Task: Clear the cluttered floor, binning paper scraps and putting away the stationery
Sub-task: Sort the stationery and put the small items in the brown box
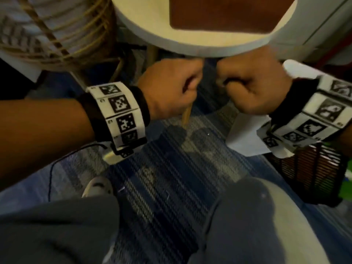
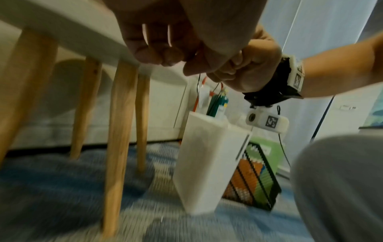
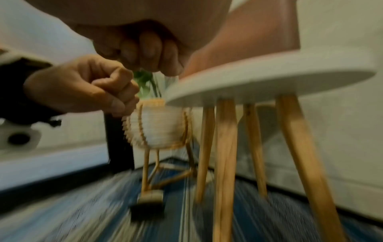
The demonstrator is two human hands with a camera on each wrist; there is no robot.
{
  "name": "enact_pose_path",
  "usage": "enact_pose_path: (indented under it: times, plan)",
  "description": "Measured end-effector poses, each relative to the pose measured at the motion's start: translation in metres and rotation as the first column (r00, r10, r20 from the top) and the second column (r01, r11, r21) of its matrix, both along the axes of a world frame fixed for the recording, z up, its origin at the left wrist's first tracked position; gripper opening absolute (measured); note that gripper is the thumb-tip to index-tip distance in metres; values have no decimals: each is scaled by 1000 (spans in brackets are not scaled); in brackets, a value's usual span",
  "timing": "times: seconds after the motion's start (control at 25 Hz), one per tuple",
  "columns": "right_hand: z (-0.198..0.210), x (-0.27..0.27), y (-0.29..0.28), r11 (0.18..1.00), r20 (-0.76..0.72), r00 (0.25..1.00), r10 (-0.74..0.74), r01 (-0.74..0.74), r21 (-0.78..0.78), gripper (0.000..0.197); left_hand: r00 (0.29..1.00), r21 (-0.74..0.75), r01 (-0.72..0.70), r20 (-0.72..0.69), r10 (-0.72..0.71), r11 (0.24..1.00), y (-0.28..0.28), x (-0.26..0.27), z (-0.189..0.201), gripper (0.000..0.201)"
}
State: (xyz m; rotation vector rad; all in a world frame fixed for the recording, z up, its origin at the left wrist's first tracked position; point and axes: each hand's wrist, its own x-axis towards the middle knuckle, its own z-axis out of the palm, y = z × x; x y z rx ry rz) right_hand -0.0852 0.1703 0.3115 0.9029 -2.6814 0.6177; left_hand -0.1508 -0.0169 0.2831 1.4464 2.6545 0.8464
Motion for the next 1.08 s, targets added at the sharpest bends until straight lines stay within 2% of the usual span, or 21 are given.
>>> enact_pose_path:
  times: [0.12, 0.2, 0.28, 0.36, 0.4, 0.44, 0.52, 0.56, 0.6, 0.68, 0.76, 0.92, 1.0, 1.08]
  plan:
    - [-95, 11, -7, 978, 298, 954, 35, -93, 184, 23, 989, -321, 36, 145, 12, 946, -27, 16, -72, 14]
    - [-159, 9, -8, 948, 470, 879, -75, -82, 306, 21, 960, -515, 38, 257, 112, 857, -43, 23, -115, 20]
    - [-211, -2, -3, 898, 616, 729, -299, -4, 439, 19, 934, -643, 36, 294, 203, 765, -62, 28, -154, 14]
    - [-248, -14, 3, 787, 651, 554, -519, 13, 617, 21, 911, -735, 25, 297, 288, 678, -86, 33, -189, 7]
    - [-264, -18, 5, 748, 653, 491, -577, -4, 664, 22, 901, -770, 28, 296, 318, 638, -98, 34, -203, 7]
    - [-277, -20, 3, 738, 670, 455, -587, -40, 674, 20, 887, -810, 39, 298, 352, 586, -111, 36, -216, 6]
    - [-301, -16, -21, 801, 780, 381, -496, -146, 581, 17, 860, -865, 67, 302, 411, 496, -139, 38, -242, 14]
    - [-312, -8, -37, 823, 841, 345, -417, -248, 510, 22, 855, -878, 71, 297, 424, 473, -150, 41, -252, 20]
    - [-323, 6, -56, 812, 879, 325, -350, -362, 457, 32, 851, -888, 66, 289, 439, 455, -161, 44, -263, 24]
    - [-346, 39, -98, 757, 914, 341, -218, -533, 379, 49, 825, -903, 87, 302, 478, 421, -178, 51, -281, 26]
    - [-366, 67, -130, 745, 929, 337, -150, -579, 330, 54, 790, -908, 132, 338, 511, 398, -191, 56, -297, 30]
    - [-385, 91, -150, 708, 907, 405, -119, -605, 363, 42, 772, -897, 149, 369, 518, 417, -199, 58, -312, 34]
    - [-387, 98, -154, 726, 891, 444, -90, -584, 364, 33, 771, -898, 121, 353, 530, 423, -196, 59, -316, 31]
    - [-384, 98, -152, 780, 868, 483, -117, -496, 382, 27, 783, -899, 101, 336, 524, 426, -194, 61, -319, 29]
